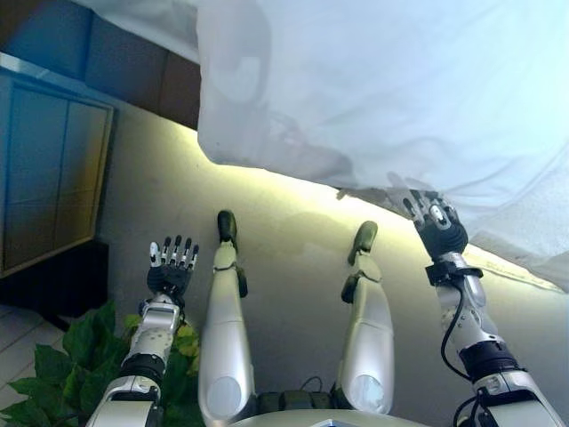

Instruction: Make the bed neatly

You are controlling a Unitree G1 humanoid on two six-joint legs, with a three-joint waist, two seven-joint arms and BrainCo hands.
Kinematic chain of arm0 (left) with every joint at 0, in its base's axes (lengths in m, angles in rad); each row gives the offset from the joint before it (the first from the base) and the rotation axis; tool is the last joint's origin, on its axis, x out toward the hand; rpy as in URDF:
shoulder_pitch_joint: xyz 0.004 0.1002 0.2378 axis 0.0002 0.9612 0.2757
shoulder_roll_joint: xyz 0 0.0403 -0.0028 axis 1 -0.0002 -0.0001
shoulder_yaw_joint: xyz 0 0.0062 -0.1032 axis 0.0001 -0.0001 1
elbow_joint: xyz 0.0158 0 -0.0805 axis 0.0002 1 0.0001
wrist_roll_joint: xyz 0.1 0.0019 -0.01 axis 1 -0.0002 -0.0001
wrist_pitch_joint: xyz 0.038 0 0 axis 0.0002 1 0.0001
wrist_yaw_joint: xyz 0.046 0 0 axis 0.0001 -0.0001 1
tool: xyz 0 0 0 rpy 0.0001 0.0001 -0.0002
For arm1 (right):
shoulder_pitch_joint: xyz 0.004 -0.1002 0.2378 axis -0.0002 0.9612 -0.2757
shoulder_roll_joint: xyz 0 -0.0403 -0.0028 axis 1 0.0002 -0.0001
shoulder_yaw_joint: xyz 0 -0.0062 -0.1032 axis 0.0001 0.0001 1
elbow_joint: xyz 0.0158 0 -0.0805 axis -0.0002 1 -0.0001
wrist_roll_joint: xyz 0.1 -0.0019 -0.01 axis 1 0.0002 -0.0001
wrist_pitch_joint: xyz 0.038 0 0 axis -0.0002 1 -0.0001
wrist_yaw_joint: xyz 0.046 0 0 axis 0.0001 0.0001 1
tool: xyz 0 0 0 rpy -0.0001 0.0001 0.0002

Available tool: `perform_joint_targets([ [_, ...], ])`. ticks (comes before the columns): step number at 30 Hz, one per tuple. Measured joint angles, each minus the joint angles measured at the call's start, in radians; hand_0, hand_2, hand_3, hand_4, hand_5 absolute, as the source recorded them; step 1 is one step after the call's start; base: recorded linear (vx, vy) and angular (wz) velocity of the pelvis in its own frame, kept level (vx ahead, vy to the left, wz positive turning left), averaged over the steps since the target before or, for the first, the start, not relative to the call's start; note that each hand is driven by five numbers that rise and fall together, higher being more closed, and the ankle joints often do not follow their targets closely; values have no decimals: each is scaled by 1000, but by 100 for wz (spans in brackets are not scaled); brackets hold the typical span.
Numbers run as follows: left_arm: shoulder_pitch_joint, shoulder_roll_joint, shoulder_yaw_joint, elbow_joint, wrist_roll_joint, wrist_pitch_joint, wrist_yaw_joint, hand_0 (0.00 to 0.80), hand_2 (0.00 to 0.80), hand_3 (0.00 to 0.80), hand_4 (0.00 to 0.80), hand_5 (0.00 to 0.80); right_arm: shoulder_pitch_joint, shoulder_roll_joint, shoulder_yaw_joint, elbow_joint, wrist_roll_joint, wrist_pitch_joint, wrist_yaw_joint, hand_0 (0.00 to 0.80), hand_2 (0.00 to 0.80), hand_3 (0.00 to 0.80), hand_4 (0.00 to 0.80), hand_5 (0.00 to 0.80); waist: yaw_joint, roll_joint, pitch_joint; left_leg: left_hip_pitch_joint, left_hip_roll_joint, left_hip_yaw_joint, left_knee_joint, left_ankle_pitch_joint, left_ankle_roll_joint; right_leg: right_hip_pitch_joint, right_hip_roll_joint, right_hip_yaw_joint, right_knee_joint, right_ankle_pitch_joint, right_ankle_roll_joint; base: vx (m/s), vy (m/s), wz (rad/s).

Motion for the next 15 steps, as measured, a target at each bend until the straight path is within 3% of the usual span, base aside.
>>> perform_joint_targets([
  [4, 0, -17, -1, -106, 66, -59, 57, 0, 0, 0, 0, 0, 50, 3, -13, -21, -21, 27, -97, 0, 0, 0, 0, 0, -2, 2, 0, 120, 2, 8, -37, 6, 2, 119, 4, -8, -34, -1, 4, 44, -198, -3],
  [8, 18, -18, -23, -175, 284, -93, 131, 0, 0, 0, 0, 0, 118, 7, -51, -63, -24, 43, -145, 0, 0, 0, 0, 0, -1, 5, -5, 242, 24, 2, -93, 8, 1, 261, 29, -40, -98, -1, 2, 116, -210, 2],
  [15, 127, -19, -36, -235, 389, -38, 125, 0, 0, 0, 0, 0, 187, 85, -98, -35, -24, 42, -97, 0, 0, 0, 0, 0, 1, 18, -50, 381, 40, 2, -139, 12, -4, 436, 54, -73, -171, 3, -2, 151, -144, 7],
])
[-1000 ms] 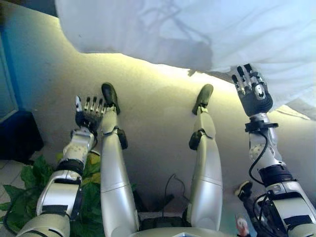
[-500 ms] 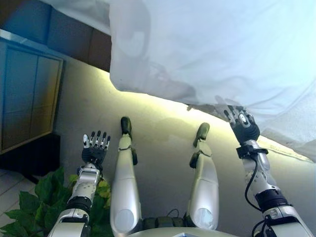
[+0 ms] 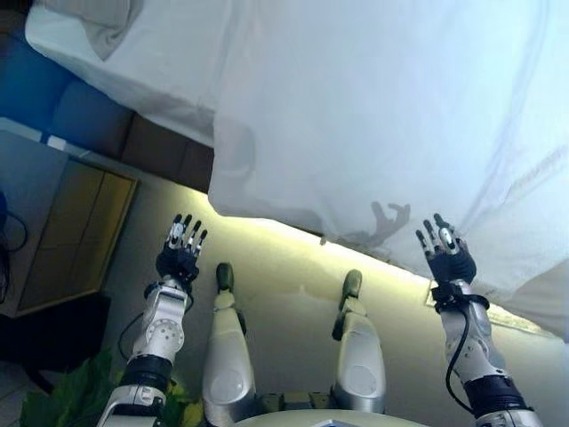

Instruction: Make the bed neatly

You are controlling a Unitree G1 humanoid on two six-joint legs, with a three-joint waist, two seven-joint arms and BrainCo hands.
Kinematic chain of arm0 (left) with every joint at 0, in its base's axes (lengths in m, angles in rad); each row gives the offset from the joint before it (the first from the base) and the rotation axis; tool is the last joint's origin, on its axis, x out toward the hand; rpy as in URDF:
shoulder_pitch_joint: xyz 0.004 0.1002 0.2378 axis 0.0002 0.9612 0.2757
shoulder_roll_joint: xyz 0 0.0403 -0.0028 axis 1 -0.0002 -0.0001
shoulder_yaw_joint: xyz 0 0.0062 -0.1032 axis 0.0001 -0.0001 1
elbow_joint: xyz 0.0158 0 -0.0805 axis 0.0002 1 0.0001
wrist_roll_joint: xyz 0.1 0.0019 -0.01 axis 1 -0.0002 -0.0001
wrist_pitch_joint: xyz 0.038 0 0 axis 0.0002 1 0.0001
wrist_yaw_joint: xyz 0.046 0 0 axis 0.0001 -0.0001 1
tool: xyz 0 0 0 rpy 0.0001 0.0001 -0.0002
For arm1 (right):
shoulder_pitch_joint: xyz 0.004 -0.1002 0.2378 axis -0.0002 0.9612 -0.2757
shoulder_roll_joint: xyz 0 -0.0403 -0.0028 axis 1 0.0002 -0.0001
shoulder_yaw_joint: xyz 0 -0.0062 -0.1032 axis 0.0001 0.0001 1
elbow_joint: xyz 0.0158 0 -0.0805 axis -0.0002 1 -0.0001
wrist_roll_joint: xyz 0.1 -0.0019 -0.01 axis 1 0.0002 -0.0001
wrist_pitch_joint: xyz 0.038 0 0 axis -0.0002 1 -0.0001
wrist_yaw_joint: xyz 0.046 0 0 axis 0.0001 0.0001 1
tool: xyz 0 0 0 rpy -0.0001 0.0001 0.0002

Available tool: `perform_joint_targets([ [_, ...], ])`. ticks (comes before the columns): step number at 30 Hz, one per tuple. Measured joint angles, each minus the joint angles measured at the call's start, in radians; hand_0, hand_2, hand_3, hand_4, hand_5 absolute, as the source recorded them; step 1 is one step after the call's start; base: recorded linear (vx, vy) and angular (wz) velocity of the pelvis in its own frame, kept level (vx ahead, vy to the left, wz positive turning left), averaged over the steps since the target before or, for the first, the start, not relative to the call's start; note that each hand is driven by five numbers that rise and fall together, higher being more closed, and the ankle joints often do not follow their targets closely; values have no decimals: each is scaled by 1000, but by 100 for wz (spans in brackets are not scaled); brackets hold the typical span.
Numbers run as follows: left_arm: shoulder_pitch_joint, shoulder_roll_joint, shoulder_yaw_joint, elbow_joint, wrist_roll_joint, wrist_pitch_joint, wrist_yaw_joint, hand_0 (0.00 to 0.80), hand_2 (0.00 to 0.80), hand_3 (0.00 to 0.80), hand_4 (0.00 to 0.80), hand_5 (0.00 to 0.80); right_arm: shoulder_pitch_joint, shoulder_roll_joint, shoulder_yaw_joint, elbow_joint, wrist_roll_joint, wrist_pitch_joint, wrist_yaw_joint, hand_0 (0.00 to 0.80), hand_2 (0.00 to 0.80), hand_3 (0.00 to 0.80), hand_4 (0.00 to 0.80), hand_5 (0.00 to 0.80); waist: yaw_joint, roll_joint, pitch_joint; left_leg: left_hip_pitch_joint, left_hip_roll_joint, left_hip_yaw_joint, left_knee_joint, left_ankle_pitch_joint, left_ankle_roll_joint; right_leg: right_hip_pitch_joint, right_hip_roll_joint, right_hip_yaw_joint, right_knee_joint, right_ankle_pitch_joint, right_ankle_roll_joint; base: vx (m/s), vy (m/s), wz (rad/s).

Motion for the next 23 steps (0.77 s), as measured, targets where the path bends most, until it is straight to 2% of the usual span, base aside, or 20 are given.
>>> perform_joint_targets([
  [3, 50, -9, 2, 3, -11, 43, -2, 0, 0, 0, 0, 0, 38, 38, 4, 16, 0, 2, 4, 0, 0, 0, 0, 0, 18, 2, -46, 78, 1, 10, -34, 0, 0, 87, 6, -7, -42, -1, 2, 167, -72, 6],
  [7, 133, -17, 3, 12, -38, 99, -29, 0, 0, 0, 0, 0, 112, 68, 9, 19, -32, 11, -8, 0, 0, 0, 0, 0, 23, 1, -175, 161, -3, 12, -88, -3, 5, 173, 7, -15, -85, -9, 10, 146, -38, 9],
  [12, 227, -16, -14, 12, 89, 107, -27, 0, 0, 0, 0, 0, 197, 76, 45, 30, -56, 18, -48, 0, 0, 0, 0, 0, 24, 0, -328, 244, -4, 20, -169, 8, 11, 248, 13, -32, -137, -13, 6, 97, -37, 4],
  [14, 239, -15, -41, 10, 132, 122, -28, 0, 0, 0, 0, 0, 240, 77, 62, 32, -92, 18, -63, 0, 0, 0, 0, 0, 24, 6, -379, 257, -3, 13, -200, 23, 3, 271, 19, -39, -162, -12, 6, 17, -27, 16],
  [18, 243, -10, -101, -44, 261, 127, -30, 0, 0, 0, 0, 0, 253, 78, 109, 37, -131, 18, -108, 0, 0, 0, 0, 0, 23, 3, -393, 284, -1, 12, -209, 31, -5, 293, 22, -41, -166, -10, 11, 60, -14, 2],
  [23, 254, -10, -127, -78, 261, 142, -43, 0, 0, 0, 0, 0, 260, 101, 131, 59, -131, 19, -122, 0, 0, 0, 0, 0, 23, -11, -426, 307, 2, 27, -211, 29, -8, 307, 22, -29, -165, -12, 7, 61, -9, -7],
])
